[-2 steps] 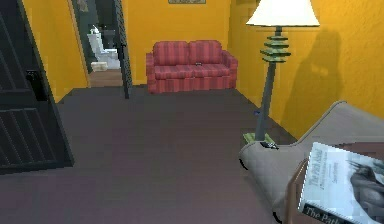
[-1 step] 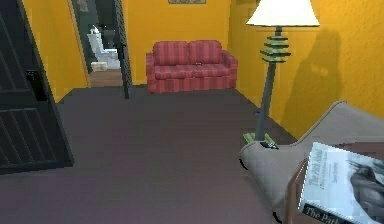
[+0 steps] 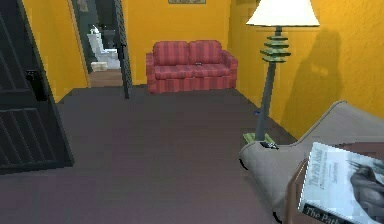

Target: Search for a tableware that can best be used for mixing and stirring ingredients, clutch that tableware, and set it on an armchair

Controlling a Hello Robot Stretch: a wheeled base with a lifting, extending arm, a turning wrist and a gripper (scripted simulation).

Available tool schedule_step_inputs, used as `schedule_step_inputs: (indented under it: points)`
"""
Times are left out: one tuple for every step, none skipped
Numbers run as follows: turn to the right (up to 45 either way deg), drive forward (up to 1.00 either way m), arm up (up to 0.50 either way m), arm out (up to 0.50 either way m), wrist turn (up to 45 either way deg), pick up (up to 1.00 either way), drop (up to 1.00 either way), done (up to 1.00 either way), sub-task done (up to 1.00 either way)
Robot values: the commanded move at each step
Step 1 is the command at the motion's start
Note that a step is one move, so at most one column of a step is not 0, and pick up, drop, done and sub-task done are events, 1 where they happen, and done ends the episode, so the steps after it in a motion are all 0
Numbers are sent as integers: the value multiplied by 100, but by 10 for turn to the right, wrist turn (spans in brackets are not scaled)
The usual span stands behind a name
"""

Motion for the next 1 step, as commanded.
schedule_step_inputs:
  points:
    - [0, 0, 10, 0, 0, 0, 0, 0, 0]
